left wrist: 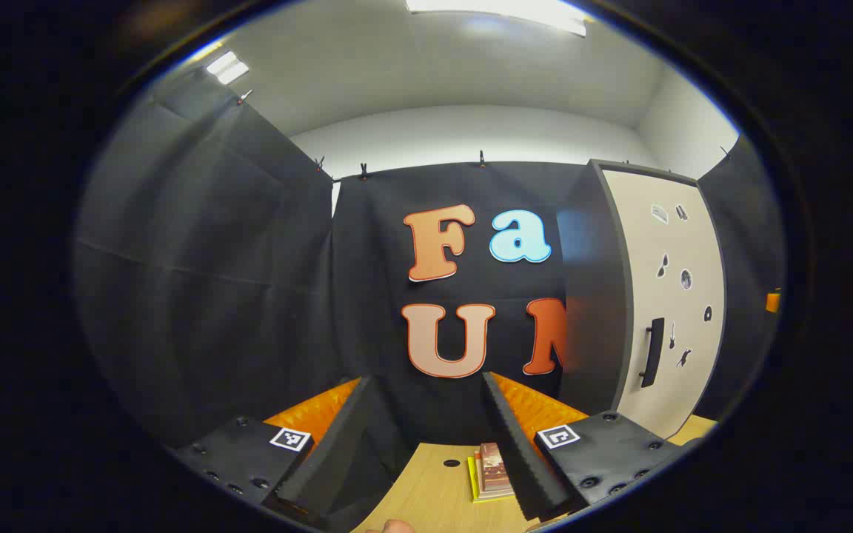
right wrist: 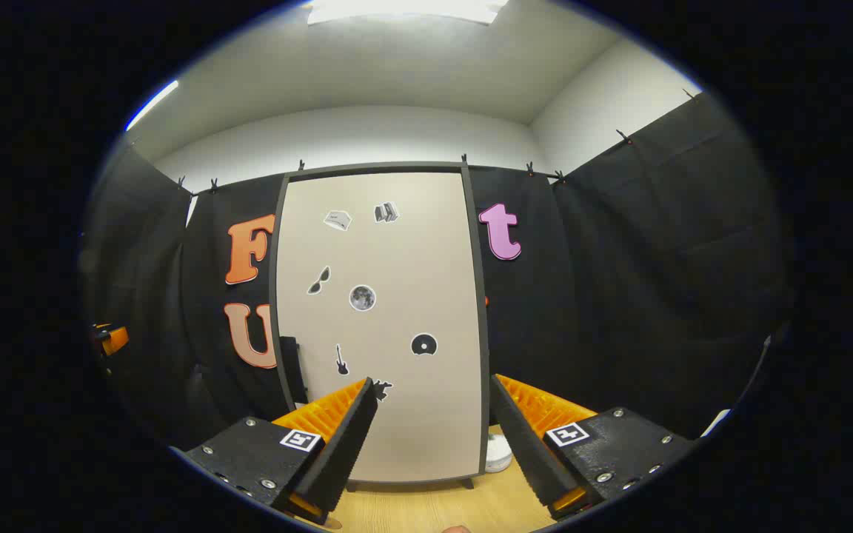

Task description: Open the cabinet door with the right hand, grasp the bottle in the cabinet with the left hand and place it on the coaster, then close the cabinet door with the right hand.

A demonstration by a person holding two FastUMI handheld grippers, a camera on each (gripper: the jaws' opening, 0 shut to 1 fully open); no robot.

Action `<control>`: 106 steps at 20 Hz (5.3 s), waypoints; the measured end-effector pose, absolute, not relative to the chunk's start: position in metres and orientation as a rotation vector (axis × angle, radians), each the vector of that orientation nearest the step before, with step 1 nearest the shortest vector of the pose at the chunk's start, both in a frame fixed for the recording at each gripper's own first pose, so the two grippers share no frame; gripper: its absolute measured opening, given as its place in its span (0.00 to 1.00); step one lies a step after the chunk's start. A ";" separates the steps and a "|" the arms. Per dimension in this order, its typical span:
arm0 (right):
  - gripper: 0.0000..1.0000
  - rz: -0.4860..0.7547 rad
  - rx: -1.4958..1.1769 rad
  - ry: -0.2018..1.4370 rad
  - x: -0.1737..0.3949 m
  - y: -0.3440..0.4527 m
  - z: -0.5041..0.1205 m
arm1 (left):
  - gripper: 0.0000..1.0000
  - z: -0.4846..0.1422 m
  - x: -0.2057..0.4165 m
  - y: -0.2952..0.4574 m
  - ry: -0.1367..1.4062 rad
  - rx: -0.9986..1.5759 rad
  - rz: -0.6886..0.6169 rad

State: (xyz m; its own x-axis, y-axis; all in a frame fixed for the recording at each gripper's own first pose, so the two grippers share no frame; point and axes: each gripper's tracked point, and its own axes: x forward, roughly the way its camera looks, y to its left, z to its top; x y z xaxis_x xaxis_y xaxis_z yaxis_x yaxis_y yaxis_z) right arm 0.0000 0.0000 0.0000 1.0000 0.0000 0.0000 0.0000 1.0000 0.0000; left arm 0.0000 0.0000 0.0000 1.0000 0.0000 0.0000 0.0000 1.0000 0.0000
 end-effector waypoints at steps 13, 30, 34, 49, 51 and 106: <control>0.95 0.034 -0.006 0.025 0.028 0.006 -0.016 | 0.93 0.007 0.005 0.025 -0.010 -0.021 0.071; 0.95 0.123 0.010 0.070 0.036 0.090 -0.032 | 0.96 0.005 -0.039 0.037 -0.052 -0.004 0.054; 0.95 0.200 0.023 0.106 0.054 0.143 -0.053 | 0.99 -0.006 -0.044 0.045 -0.047 0.003 0.059; 0.92 0.198 0.064 0.142 0.170 0.233 -0.092 | 0.96 -0.028 -0.063 0.081 -0.061 0.045 0.098; 0.86 0.194 0.074 0.159 0.181 0.236 -0.099 | 0.96 -0.032 -0.063 0.085 -0.054 0.037 0.098; 0.25 0.105 -0.053 0.079 -0.025 -0.026 -0.072 | 0.96 -0.048 -0.074 -0.014 -0.048 0.007 -0.031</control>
State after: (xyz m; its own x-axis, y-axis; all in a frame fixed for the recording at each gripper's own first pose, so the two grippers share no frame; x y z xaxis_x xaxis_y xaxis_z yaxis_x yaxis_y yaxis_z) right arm -0.0254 -0.0258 -0.0725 0.9914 0.1026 -0.0814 -0.1068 0.9931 -0.0488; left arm -0.0744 -0.0140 -0.0477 0.9984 -0.0311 0.0476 0.0308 0.9995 0.0077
